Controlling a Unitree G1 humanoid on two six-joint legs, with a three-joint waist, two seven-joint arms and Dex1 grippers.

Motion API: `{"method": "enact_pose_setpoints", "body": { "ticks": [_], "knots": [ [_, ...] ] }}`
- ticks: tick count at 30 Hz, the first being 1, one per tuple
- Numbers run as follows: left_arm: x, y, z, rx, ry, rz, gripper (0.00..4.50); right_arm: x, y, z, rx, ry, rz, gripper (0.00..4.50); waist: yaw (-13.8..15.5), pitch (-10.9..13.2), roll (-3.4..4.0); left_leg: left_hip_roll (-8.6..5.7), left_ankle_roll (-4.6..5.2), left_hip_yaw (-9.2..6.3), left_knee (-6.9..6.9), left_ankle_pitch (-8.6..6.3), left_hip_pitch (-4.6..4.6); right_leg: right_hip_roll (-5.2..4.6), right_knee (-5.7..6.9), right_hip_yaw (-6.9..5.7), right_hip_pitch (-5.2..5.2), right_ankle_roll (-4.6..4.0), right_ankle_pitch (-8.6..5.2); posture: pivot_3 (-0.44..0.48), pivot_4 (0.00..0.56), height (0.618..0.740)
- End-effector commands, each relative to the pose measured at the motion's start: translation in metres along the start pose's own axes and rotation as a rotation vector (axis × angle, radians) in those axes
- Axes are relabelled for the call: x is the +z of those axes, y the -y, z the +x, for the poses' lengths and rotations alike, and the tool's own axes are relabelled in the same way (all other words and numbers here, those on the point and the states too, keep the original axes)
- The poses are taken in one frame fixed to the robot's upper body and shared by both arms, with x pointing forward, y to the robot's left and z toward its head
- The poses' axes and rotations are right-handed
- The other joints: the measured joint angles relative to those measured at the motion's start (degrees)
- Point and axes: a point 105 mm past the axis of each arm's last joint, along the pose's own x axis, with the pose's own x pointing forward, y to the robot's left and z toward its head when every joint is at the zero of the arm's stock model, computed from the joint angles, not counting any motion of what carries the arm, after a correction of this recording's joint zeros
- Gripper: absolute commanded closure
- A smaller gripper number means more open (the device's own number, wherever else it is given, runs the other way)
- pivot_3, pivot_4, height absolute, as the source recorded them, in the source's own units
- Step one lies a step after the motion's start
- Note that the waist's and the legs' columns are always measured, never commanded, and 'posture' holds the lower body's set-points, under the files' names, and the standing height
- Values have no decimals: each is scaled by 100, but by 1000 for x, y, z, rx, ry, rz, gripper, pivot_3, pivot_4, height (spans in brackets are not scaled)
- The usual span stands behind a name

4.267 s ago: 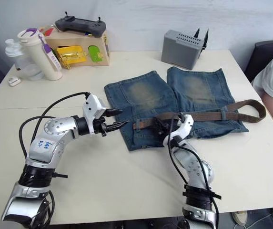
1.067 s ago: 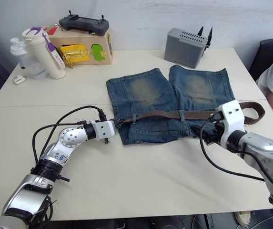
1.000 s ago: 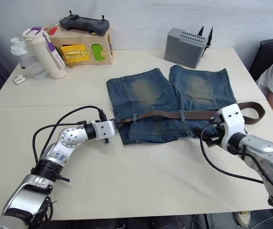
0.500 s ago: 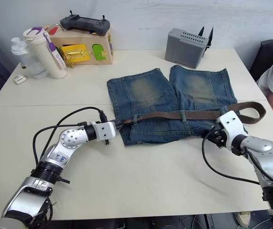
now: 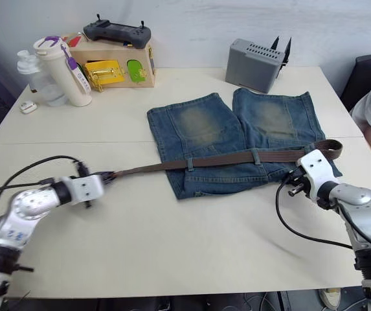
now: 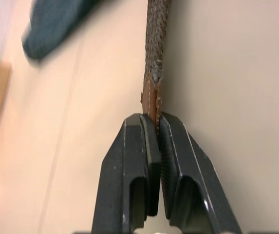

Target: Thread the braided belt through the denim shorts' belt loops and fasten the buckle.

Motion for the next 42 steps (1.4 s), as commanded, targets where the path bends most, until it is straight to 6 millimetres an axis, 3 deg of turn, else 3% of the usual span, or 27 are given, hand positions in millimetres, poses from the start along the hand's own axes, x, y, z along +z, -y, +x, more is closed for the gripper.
{"method": "enact_pose_setpoints", "body": {
  "ticks": [1,4,12,18,23,25,31,33,39,42],
  "knots": [
    [-33,-3,-36,-17,-118,24,4500,5,0,1,3,-9,-10,4325,-17,-1,-1,0,3,-1,1,-2,0,-2,0,-1,1,0,0,0,150,736],
    [-47,-5,-52,-8,-165,3,4500,14,-9,6,34,14,-6,4325,-33,-1,1,-1,5,2,-7,-3,5,-2,1,1,0,-3,-1,0,150,736],
    [-71,-20,-73,5,-267,-32,4500,29,-15,10,63,36,-15,4325,-123,0,2,2,4,5,-15,-3,7,0,9,0,-7,-8,-3,0,150,736],
    [-91,-16,-94,-65,-352,-37,4500,35,-16,8,80,42,-13,4325,-185,0,3,2,2,8,-20,-3,4,1,18,-1,-17,-16,-7,0,150,736],
    [-89,-21,-89,-24,-307,-163,4500,38,-19,8,91,49,-7,4325,-172,1,3,2,1,9,-16,-3,4,-1,21,-2,-16,-17,-8,0,150,736],
    [-83,-27,-86,35,-244,-244,3653,41,-21,8,99,59,0,4500,-176,1,4,1,1,9,-15,-3,4,-2,25,-1,-17,-16,-8,0,150,736],
    [-27,-54,-74,94,108,-433,1002,50,-32,3,161,88,-4,4500,-168,1,2,2,-4,7,-7,0,-7,-2,31,-6,-23,-17,-8,0,150,736],
    [12,-39,-62,-91,215,-393,49,54,-38,1,200,95,-13,4500,-171,1,3,2,-4,6,-6,0,-7,-2,31,-6,-23,-17,-8,0,150,736],
    [117,-17,-23,-369,491,-379,14,61,-54,-3,275,109,-20,4500,-144,3,5,0,-10,5,-1,3,-6,3,36,-1,-20,-16,-8,0,150,736],
    [155,4,-10,-512,571,-374,14,63,-60,-6,304,113,-22,4500,-146,3,5,0,-18,7,4,8,-9,9,41,5,-19,-16,-7,0,150,736]
  ]
}}
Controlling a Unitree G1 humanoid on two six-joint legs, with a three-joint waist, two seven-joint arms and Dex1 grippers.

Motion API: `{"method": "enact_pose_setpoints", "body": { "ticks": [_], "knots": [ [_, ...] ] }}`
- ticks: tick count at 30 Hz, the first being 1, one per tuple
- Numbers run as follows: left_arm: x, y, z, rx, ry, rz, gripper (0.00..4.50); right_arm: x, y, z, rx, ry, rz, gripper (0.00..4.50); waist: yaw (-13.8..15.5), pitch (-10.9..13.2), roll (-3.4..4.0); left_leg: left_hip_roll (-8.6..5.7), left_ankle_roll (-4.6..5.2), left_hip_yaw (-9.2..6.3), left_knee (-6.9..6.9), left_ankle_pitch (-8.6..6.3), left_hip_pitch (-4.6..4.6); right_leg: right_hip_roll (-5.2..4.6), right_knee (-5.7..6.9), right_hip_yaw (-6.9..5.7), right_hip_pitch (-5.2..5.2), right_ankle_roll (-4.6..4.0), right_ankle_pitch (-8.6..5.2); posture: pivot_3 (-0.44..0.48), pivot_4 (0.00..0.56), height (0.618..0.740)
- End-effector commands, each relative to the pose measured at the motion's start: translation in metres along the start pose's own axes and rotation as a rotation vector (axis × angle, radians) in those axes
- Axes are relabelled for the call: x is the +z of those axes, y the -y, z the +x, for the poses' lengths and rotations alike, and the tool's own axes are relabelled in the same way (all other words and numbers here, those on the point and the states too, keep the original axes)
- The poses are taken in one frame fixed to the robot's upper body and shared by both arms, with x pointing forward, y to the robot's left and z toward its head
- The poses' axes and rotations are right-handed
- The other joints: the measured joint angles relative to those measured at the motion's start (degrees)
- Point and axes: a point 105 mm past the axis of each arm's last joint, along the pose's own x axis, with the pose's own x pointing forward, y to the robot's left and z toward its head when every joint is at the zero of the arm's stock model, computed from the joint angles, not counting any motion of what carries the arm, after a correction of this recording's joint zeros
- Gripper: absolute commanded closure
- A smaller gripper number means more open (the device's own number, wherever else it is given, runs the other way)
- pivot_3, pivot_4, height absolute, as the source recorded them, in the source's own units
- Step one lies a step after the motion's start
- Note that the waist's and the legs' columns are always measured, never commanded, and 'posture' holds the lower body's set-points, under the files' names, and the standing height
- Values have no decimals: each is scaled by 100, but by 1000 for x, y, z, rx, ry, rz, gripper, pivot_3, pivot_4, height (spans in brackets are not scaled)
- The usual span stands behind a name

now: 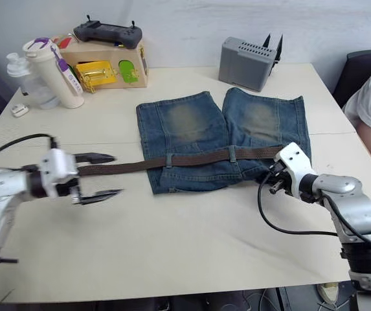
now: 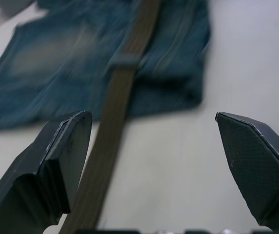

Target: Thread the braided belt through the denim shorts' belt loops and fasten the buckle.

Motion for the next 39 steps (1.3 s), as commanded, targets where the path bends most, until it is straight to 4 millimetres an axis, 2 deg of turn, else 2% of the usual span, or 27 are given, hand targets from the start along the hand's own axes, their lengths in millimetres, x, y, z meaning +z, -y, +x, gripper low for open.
{"method": "enact_pose_setpoints", "body": {
  "ticks": [1,3,7,11,13,16,18,20,22,24,25,27,31,34,39],
  "knots": [
    [15,22,35,-144,35,-21,14,18,-11,-6,46,60,-33,4500,-17,0,0,1,-5,2,0,3,1,4,0,3,0,0,0,0,150,736],
    [10,26,55,-161,20,-1,14,18,-13,-8,43,59,-35,4500,-18,0,1,2,-17,4,-2,10,3,10,1,9,-2,0,0,0,150,736],
    [-18,17,81,-100,-121,69,14,18,-18,-11,35,63,-32,4500,-9,0,1,2,-21,5,2,12,6,14,-2,15,-2,0,0,0,150,736],
    [-34,6,100,8,-190,132,14,13,-22,-12,24,66,-11,4500,66,0,0,2,-18,7,7,11,5,14,-3,18,-2,0,0,0,150,736],
    [-43,2,102,45,-230,172,14,12,-23,-12,22,66,-6,4500,102,0,0,2,-14,10,8,9,5,13,-3,21,-2,0,0,0,150,736],
    [-47,-1,103,55,-236,188,791,11,-24,-13,20,66,-3,4500,124,0,0,2,-14,11,12,9,9,12,1,21,0,0,0,0,150,736],
    [-52,3,99,26,-251,205,1651,10,-25,-14,23,61,-9,4500,124,0,0,2,-14,12,17,9,8,11,6,21,1,0,0,0,150,736],
    [-57,4,90,4,-270,207,2692,10,-26,-15,33,65,-19,4500,118,0,0,3,-15,11,16,9,8,11,6,21,0,0,0,0,150,736],
    [-65,-2,74,14,-309,204,3516,13,-32,-17,74,78,-28,4500,100,0,0,4,-17,12,14,11,9,12,6,21,-1,0,0,0,150,736],
    [-74,-14,48,52,-358,178,4294,20,-39,-17,119,103,-53,4500,93,0,0,6,-19,12,11,12,11,13,7,21,-1,0,0,0,150,736],
    [-80,-19,33,66,-393,171,4472,23,-43,-16,137,112,-72,4500,76,0,0,6,-19,13,12,12,11,13,9,21,-3,0,0,0,150,736],
    [-90,-26,4,88,-449,147,4472,26,-50,-12,176,118,-110,4500,40,0,0,8,-19,14,9,11,13,14,10,22,-4,0,0,0,150,736],
    [-108,-27,-44,133,-534,57,4472,25,-62,5,250,112,-147,4500,29,1,0,7,-4,12,7,3,11,10,5,19,-3,0,0,0,150,736],
    [-113,-25,-65,155,-582,39,4472,27,-67,15,278,117,-165,4500,29,0,-1,5,-1,12,12,1,9,6,2,17,-3,0,0,0,150,736],
    [-118,-16,-106,238,-640,-40,4472,40,-75,37,356,138,-263,4500,-80,0,-1,7,4,13,12,-2,10,5,5,18,-5,-1,-1,0,150,736]
  ]
}}
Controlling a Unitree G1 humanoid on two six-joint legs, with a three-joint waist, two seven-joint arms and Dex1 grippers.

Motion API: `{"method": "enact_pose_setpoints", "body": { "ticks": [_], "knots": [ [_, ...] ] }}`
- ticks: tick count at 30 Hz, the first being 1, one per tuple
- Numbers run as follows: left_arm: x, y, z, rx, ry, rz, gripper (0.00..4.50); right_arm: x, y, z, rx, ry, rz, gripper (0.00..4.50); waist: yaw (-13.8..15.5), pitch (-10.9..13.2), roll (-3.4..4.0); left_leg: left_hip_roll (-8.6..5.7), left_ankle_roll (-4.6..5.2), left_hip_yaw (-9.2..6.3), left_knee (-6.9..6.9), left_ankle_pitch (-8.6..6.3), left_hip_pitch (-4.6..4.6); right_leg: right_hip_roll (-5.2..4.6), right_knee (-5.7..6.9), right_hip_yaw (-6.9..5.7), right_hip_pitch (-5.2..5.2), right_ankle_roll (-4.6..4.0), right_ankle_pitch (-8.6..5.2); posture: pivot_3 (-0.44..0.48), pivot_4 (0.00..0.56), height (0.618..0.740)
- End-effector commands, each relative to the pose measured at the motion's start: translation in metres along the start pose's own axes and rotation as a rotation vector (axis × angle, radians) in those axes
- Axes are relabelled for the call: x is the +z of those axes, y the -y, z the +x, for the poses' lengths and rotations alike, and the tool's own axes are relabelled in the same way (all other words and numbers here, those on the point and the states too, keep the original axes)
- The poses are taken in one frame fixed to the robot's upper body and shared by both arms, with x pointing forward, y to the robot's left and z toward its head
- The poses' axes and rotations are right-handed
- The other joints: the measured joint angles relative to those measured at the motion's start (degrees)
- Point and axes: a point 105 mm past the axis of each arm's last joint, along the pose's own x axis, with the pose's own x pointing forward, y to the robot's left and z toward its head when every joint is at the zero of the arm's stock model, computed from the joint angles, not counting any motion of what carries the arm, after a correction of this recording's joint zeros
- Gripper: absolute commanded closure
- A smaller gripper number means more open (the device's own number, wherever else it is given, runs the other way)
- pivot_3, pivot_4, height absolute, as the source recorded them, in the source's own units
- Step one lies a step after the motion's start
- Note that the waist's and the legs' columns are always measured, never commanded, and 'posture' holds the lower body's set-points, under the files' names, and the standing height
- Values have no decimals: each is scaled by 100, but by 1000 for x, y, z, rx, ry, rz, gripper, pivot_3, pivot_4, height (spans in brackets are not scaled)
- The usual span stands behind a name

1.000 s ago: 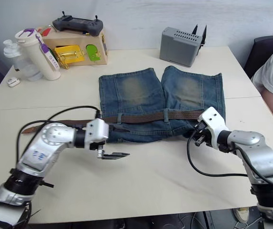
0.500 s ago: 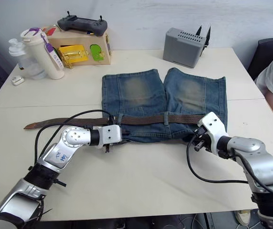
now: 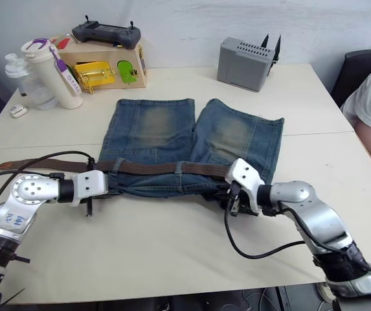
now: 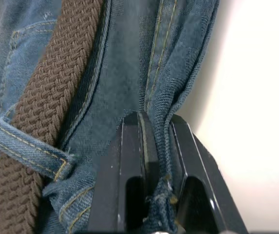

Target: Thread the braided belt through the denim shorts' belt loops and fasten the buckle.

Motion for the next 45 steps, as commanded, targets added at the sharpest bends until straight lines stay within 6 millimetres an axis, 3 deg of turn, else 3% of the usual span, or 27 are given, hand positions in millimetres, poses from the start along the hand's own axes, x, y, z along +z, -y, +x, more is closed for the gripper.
{"method": "enact_pose_setpoints", "body": {
  "ticks": [1,5,9,10,12,14,17,20,21,25,32,37,40,41,43,44,45],
  "knots": [
    [-52,-12,-55,144,-226,-145,4472,-1,33,-12,-96,-47,-80,4500,-32,0,0,1,0,1,-3,0,0,1,3,0,-3,-2,-1,0,150,736],
    [-56,0,-59,172,-215,-219,4472,0,42,-6,-66,-58,-141,4500,-3,1,1,0,2,0,-7,-1,-1,-1,5,-2,-8,-6,-3,0,150,736],
    [-35,15,-40,123,-79,-306,4472,0,43,-10,-32,-69,-155,4500,15,0,0,-2,7,-1,-3,-4,-3,-6,3,-5,-5,-6,-3,0,150,736],
    [-27,15,-36,124,-27,-336,4006,0,42,-13,-25,-70,-156,4500,18,0,0,-2,7,-1,-2,-4,-3,-6,3,-5,-4,-6,-3,0,150,736],
    [-12,14,-35,107,63,-394,3169,1,38,-21,4,-72,-145,3577,27,0,0,-2,8,-2,-1,-5,-3,-7,3,-6,-3,-6,-3,0,150,736],
    [-2,16,-37,71,115,-424,2460,3,32,-29,46,-74,-127,2950,42,0,0,-4,10,-3,0,-6,-3,-9,4,-8,-2,-6,-3,0,150,736],
    [20,14,-51,5,235,-487,1415,17,21,-48,114,-45,-60,1727,73,0,0,-6,12,-10,1,-8,-8,-15,1,-16,0,-6,-3,0,150,736],
    [27,1,-68,17,310,-544,465,37,22,-62,133,54,52,634,96,0,0,-5,12,-17,3,-7,-4,-14,-1,-21,6,-6,-3,0,150,736],
    [28,-8,-72,53,337,-567,18,42,27,-66,111,87,74,77,76,1,1,-4,9,-19,-1,-6,-2,-12,1,-21,5,-7,-4,0,150,736],
    [17,-49,-74,226,371,-730,18,41,74,-69,-114,143,161,77,40,1,2,-4,5,-23,-7,-4,0,-11,2,-23,6,-10,-5,0,150,736],
    [-4,-71,-46,246,320,-983,18,37,91,-37,-105,246,385,77,39,0,0,-7,-8,-23,4,3,-10,-10,5,-26,4,-9,-5,0,150,736],
    [-27,-63,-29,205,169,-1035,18,23,99,-17,-95,217,485,77,17,4,-5,-4,-13,-18,37,6,-30,-7,22,-24,-14,-9,-5,0,150,736],
    [-28,-59,-25,151,154,-1036,18,16,98,-13,-73,190,493,77,30,4,-7,-5,-15,-17,40,4,-27,-8,35,-23,-11,-9,-5,0,150,736],
    [-30,-54,-23,126,120,-1019,0,13,96,-13,-58,169,480,302,32,4,-6,-2,-15,-18,41,2,-31,-7,39,-25,-12,-9,-5,0,150,736],
    [-30,-51,-21,100,112,-1007,565,10,92,-12,-28,155,461,840,33,4,-5,-6,-14,-15,42,2,-30,-11,37,-22,-12,-9,-5,0,150,736],
    [-29,-51,-20,90,120,-1000,924,10,90,-12,-16,153,446,1449,34,4,-5,-6,-13,-15,46,1,-30,-11,37,-22,-11,-9,-5,0,150,736],
    [-27,-51,-20,86,131,-989,1225,11,89,-13,-5,156,433,1728,34,4,-5,-6,-13,-15,48,1,-30,-11,37,-23,-11,-9,-5,0,150,736]
  ]
}}
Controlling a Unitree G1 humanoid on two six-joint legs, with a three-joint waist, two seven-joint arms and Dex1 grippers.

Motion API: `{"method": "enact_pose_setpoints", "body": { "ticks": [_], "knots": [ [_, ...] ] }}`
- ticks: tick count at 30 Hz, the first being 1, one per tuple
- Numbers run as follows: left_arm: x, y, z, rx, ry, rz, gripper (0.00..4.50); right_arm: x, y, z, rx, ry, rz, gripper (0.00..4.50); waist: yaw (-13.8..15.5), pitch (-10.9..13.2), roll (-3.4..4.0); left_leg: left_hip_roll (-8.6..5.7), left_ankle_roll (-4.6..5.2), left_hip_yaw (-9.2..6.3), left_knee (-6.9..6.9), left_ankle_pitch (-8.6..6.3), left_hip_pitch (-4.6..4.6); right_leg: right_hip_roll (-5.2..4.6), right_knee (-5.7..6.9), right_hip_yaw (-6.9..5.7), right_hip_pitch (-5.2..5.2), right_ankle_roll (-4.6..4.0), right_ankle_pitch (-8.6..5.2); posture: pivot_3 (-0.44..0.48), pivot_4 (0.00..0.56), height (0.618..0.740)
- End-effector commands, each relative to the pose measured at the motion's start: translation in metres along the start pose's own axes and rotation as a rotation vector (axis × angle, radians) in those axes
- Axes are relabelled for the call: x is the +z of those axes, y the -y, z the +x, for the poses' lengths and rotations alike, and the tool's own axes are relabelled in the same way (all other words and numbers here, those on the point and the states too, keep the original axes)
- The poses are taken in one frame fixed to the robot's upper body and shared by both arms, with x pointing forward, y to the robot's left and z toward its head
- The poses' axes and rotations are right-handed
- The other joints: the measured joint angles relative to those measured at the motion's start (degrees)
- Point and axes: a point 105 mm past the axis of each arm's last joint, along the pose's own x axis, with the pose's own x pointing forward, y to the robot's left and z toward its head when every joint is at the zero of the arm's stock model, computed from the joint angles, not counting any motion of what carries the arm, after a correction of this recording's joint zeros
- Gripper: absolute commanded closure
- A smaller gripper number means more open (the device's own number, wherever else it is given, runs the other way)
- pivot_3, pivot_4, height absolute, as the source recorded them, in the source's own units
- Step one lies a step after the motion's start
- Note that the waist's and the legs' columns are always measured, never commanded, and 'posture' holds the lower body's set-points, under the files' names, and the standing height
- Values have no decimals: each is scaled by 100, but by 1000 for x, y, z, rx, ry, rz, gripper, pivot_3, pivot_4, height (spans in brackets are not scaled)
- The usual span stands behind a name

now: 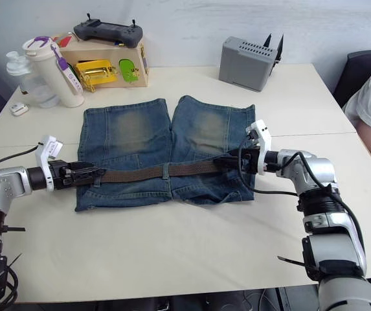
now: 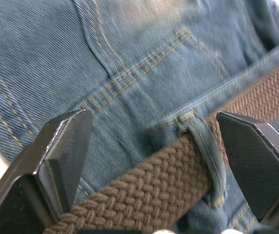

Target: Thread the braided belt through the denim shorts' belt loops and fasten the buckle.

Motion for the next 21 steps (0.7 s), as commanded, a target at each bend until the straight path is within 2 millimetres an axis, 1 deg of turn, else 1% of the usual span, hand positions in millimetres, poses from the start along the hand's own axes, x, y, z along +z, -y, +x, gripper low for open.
{"method": "enact_pose_setpoints", "body": {
  "ticks": [1,2,3,4,6,7,8,11,15,17,19,20,21],
  "knots": [
    [0,3,0,-37,-3,26,1768,8,-9,-4,55,12,-78,2302,1,0,0,0,0,0,2,0,0,0,0,0,0,0,0,0,150,736],
    [3,7,1,-54,10,36,1974,8,-10,-4,63,14,-88,2518,2,0,0,0,-1,0,2,0,1,0,-1,0,0,0,0,0,150,736],
    [8,9,2,-70,30,52,2491,8,-11,-4,69,16,-97,3053,4,0,0,1,-1,-1,2,-1,0,0,-2,0,0,0,0,0,150,736],
    [12,12,2,-83,46,63,2812,8,-12,-5,72,17,-103,3426,1,0,0,1,-2,-1,2,-1,0,1,0,-1,0,0,0,0,150,736],
    [16,15,2,-103,61,79,3695,7,-12,-5,71,17,-108,4321,1,0,0,2,-2,-1,2,-2,0,1,3,-1,-1,0,0,0,150,736],
    [15,17,1,-118,57,92,4111,8,-12,-6,68,22,-107,4499,3,0,0,2,-3,-1,2,-2,0,1,3,-1,-1,0,0,0,150,736],
    [15,19,1,-128,57,98,4451,8,-11,-6,66,26,-105,4498,4,0,0,1,-3,-1,2,-2,0,1,3,-1,-1,0,0,0,150,736],
    [17,25,-4,-175,58,117,4500,6,-9,-8,54,18,-122,4498,6,0,0,1,-2,-1,3,-2,0,0,1,-1,0,0,0,0,150,736],
    [25,34,-15,-224,104,164,4500,14,-12,-14,41,58,-236,4498,5,0,0,2,-2,-2,2,-2,-1,0,1,-1,-1,0,0,0,150,736],
    [31,54,-26,-312,152,223,4500,21,-21,-23,23,104,-436,4498,5,0,0,2,-2,-2,2,-3,0,0,0,-1,0,0,0,0,150,736],
    [24,72,-42,-387,132,258,4500,19,-37,-37,-5,126,-708,4498,7,1,1,3,-3,-5,0,-7,-3,0,6,-1,0,0,0,0,150,736],
    [18,78,-49,-412,116,261,4500,27,-47,-44,-48,203,-842,4498,8,1,1,5,-3,-7,-1,-9,-9,2,1,-3,-1,0,0,0,150,736],
    [11,84,-55,-432,98,273,4500,32,-62,-51,-66,270,-964,4498,6,1,1,5,-5,-12,-6,-13,-13,3,-5,-5,-2,1,0,0,150,736]
  ]
}}
